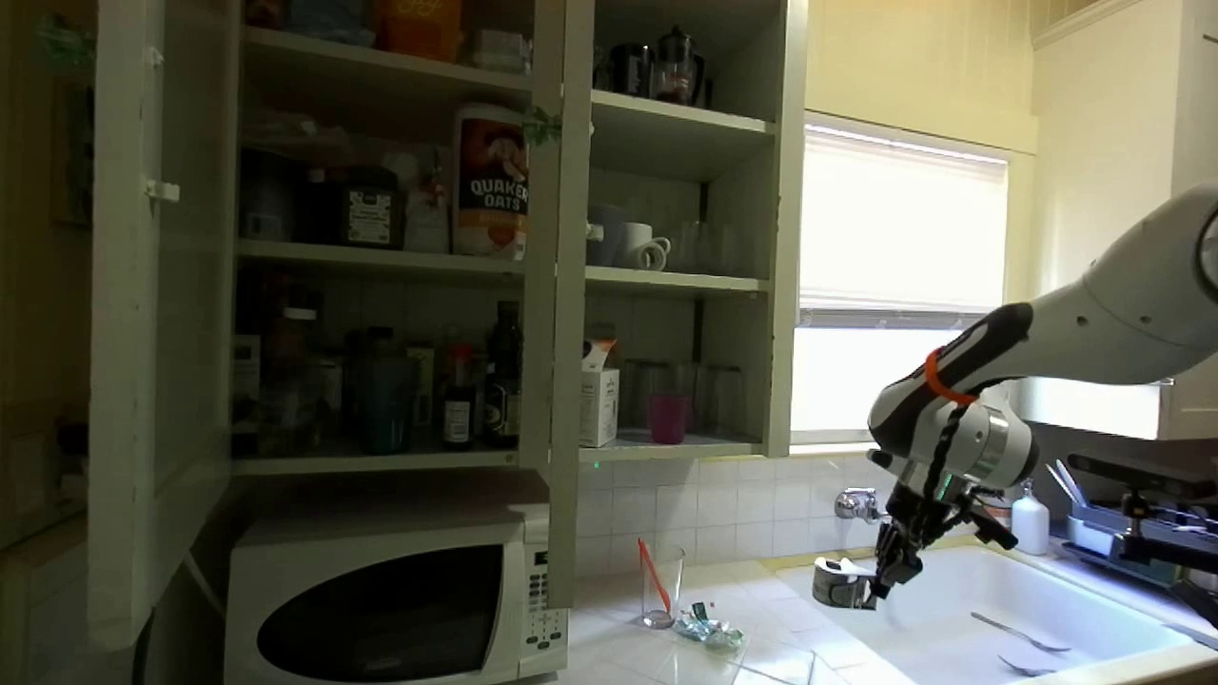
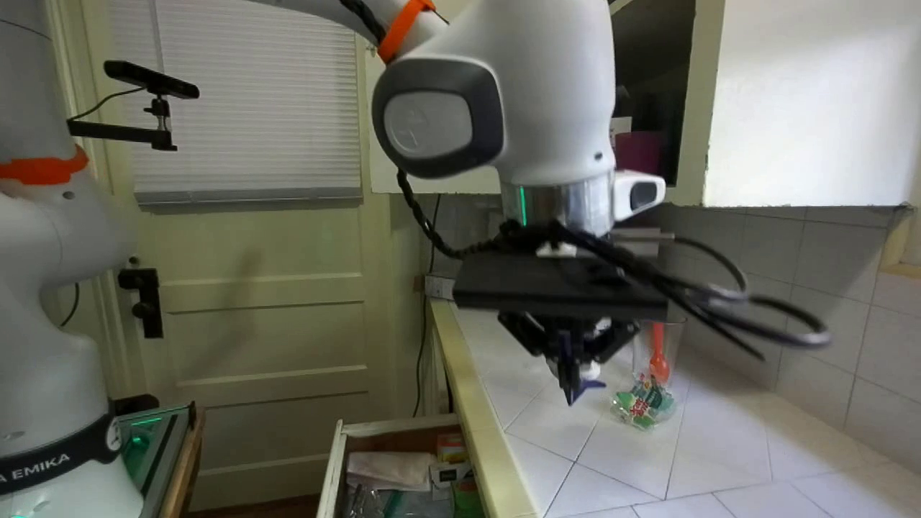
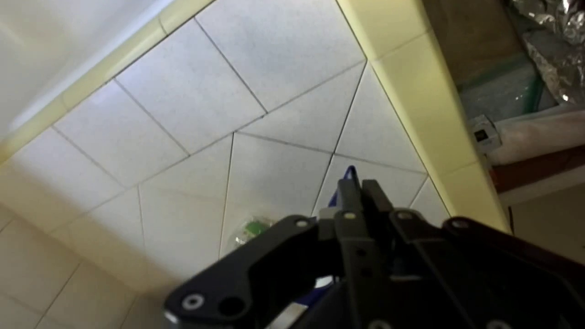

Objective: Put the white and blue object inside the purple cup in the open upper cabinet.

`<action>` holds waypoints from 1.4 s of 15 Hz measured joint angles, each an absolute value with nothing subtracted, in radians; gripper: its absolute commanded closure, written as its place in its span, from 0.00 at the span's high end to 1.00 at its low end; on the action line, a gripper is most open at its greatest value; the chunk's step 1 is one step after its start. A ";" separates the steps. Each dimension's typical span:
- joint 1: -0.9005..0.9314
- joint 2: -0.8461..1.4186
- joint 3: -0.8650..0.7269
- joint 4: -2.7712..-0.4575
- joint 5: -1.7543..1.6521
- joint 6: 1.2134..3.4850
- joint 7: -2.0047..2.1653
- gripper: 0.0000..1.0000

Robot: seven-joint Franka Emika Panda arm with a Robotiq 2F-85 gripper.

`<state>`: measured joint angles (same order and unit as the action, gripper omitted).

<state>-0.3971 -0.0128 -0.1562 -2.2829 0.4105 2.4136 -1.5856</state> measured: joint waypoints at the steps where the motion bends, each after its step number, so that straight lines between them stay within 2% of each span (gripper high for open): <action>1: -0.378 -0.073 -0.164 -2.292 0.400 2.393 -1.555 0.02; 8: -0.230 -0.360 -0.191 -2.283 0.380 2.356 -1.313 0.02; 11: -0.149 -0.389 -0.217 -2.240 0.424 2.356 -1.232 0.02; 12: -0.129 -0.393 -0.231 -2.224 0.436 2.356 -1.218 0.08; 15: -0.101 -0.400 -0.263 -2.214 0.441 2.356 -1.216 0.08; 16: -0.099 -0.400 -0.268 -2.214 0.441 2.356 -1.216 0.02; 21: -0.079 -0.389 -0.274 -2.212 0.441 2.405 -1.211 0.02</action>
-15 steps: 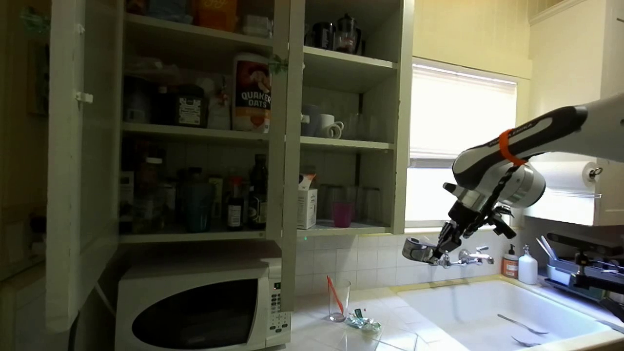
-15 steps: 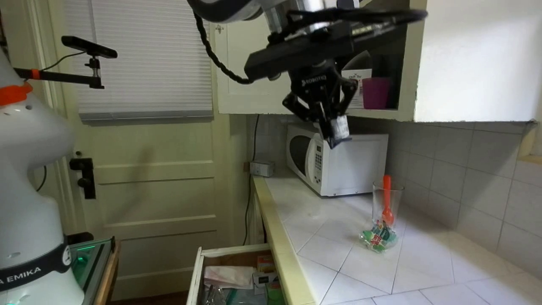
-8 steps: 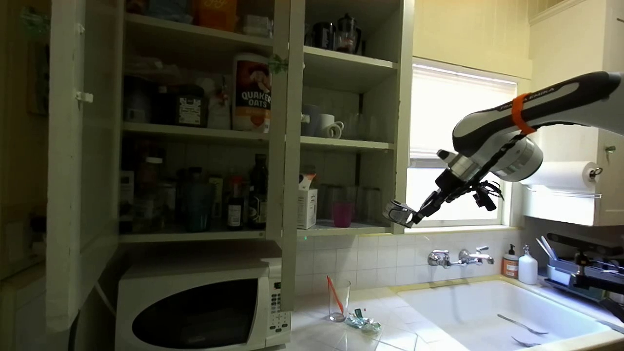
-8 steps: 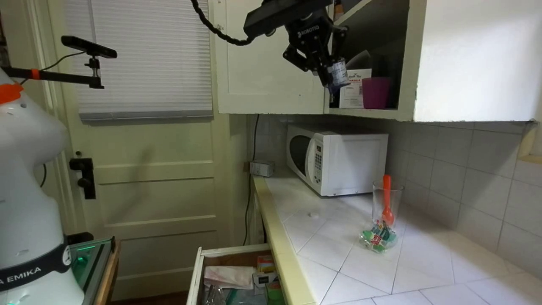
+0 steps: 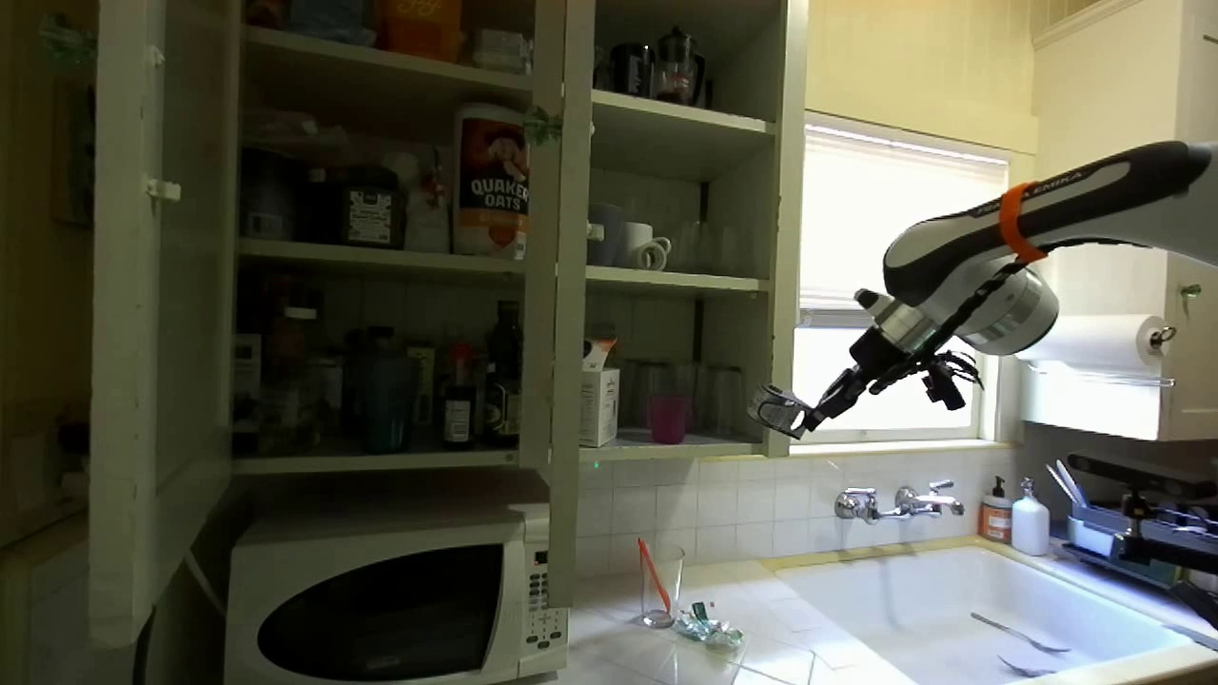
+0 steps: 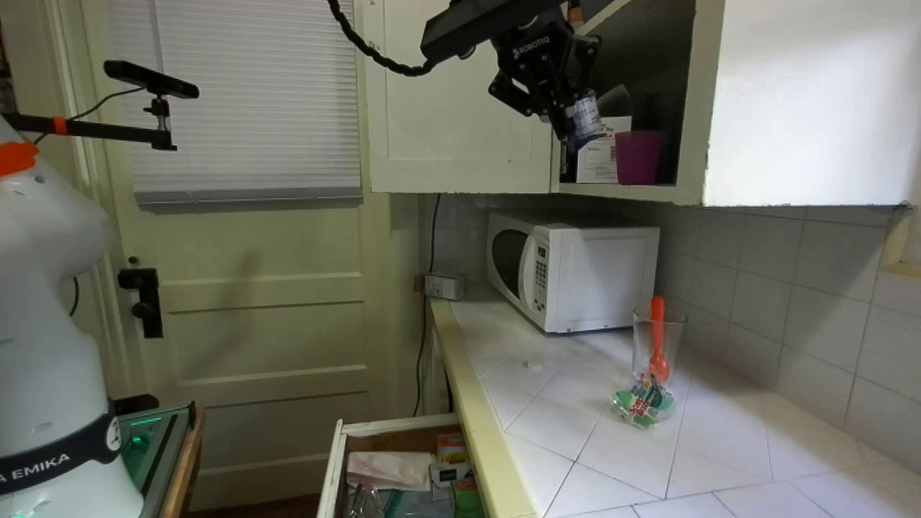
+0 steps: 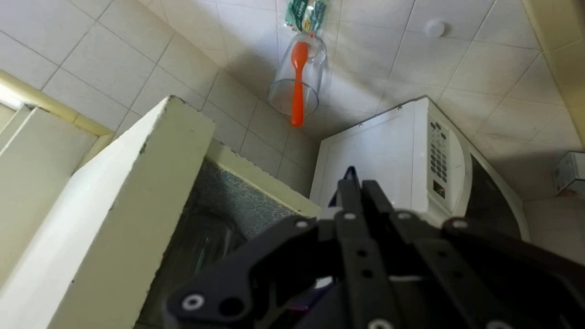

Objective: Put the white and blue object inside the purple cup in the open upper cabinet.

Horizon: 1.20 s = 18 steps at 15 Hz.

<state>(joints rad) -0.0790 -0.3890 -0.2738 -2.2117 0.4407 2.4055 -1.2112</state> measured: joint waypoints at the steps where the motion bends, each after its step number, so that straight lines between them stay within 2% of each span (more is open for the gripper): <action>1: -0.070 -0.379 -0.274 -2.206 0.441 2.429 -1.208 0.02; 10: -0.038 -0.191 -0.279 -1.956 0.431 2.437 -1.213 0.02; 18: -0.026 -0.067 -0.188 -1.803 0.450 2.427 -1.224 0.02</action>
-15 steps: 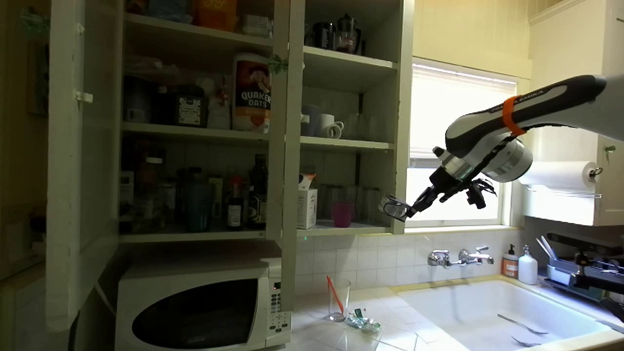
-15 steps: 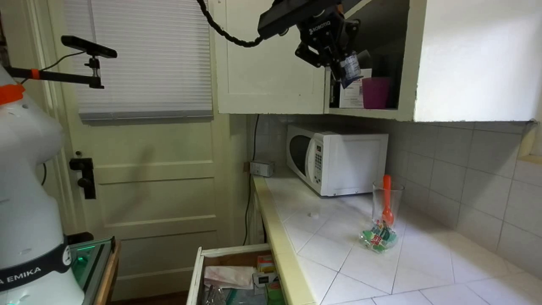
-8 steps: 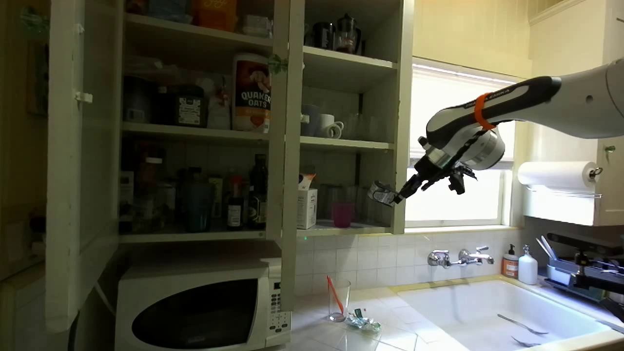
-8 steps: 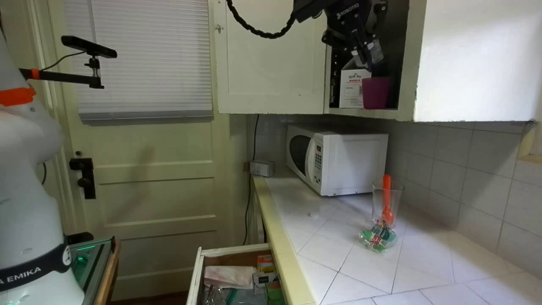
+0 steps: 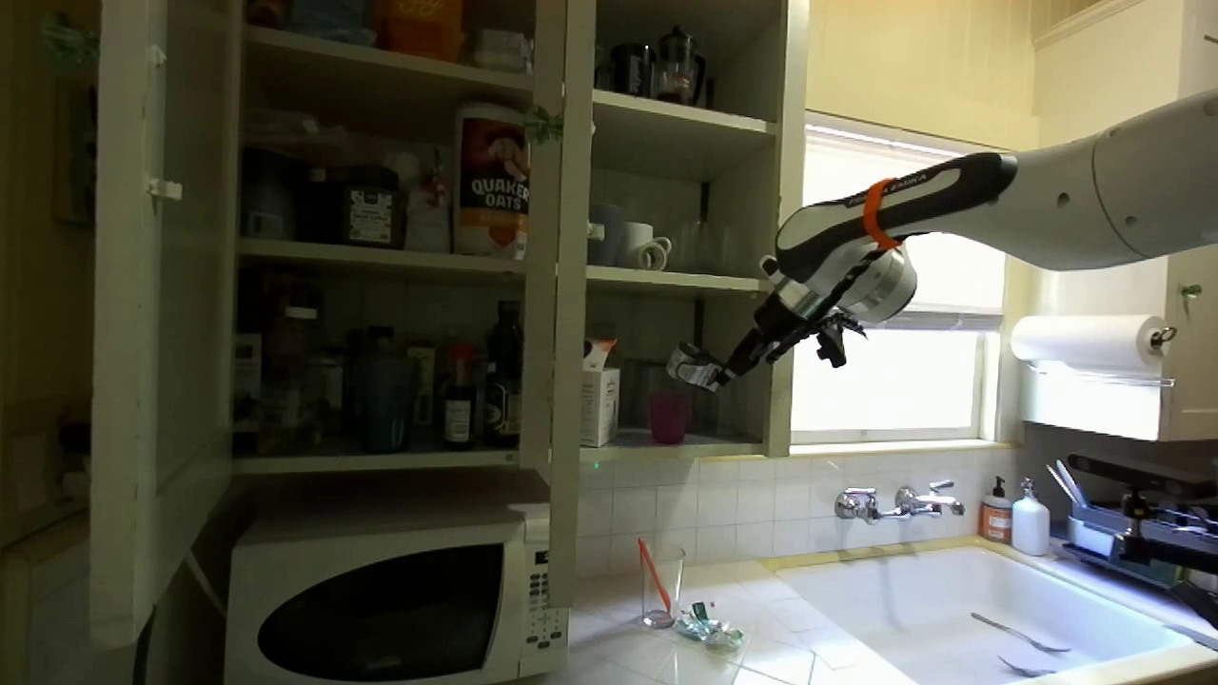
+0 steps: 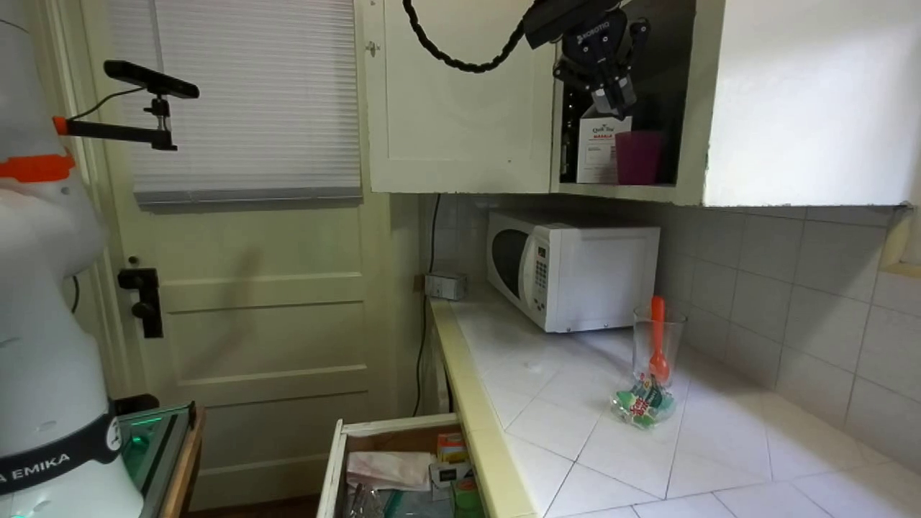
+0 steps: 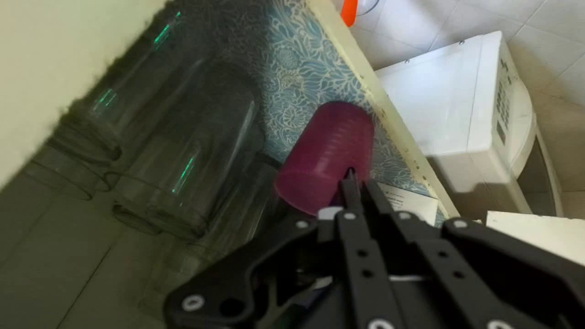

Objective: Put the white and blue object inside the purple cup in the open upper cabinet.

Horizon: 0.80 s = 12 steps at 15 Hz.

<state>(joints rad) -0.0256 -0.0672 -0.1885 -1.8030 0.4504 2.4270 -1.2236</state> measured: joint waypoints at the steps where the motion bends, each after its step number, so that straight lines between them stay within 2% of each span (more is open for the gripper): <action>1: -0.026 -0.067 -0.183 -1.803 0.451 2.445 -1.223 0.02; 12: -0.038 -0.034 -0.171 -1.816 0.478 2.516 -1.241 0.02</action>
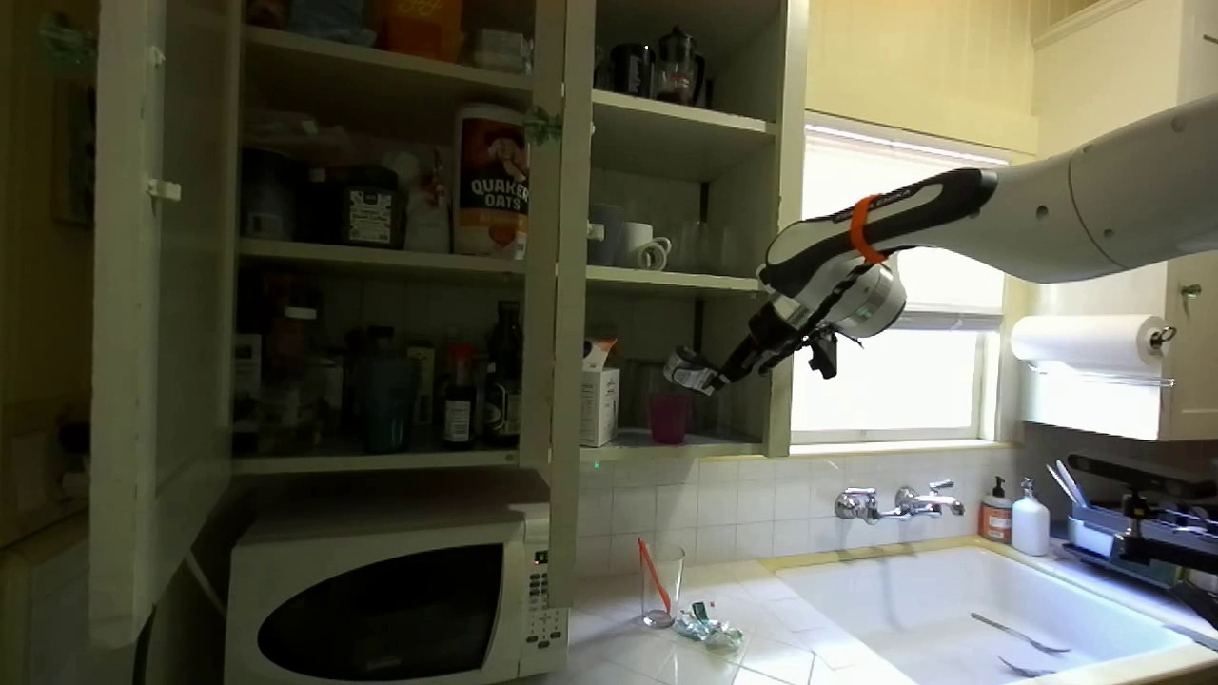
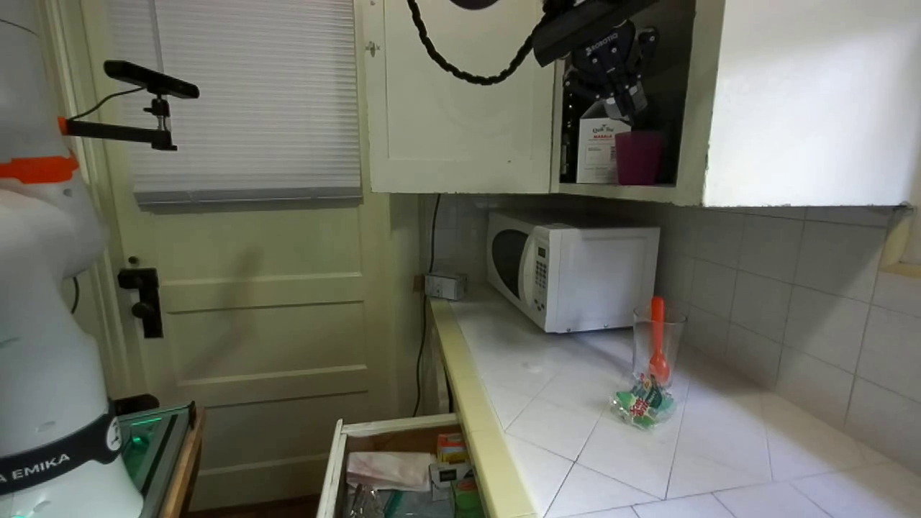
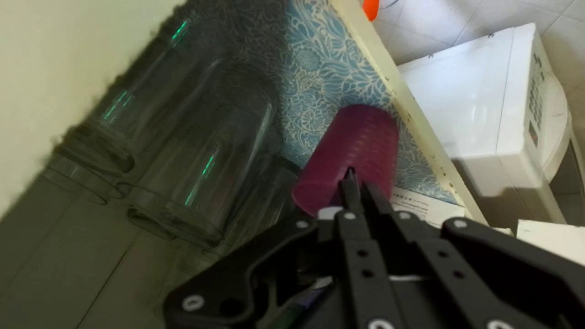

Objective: Put the white and blue object inside the purple cup in the open upper cabinet.

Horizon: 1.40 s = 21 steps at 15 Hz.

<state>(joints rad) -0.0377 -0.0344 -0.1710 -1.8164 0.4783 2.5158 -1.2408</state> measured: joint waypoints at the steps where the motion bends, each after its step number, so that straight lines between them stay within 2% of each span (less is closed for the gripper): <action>1: -0.042 -0.030 -0.168 -1.817 0.443 2.511 -1.238 0.02; 8: -0.053 -0.020 -0.147 -1.809 0.211 2.513 -1.212 0.02; 16: -0.051 -0.021 -0.105 -1.773 0.182 2.524 -1.220 0.02; 21: -0.054 -0.021 -0.104 -1.758 0.019 2.530 -1.181 0.02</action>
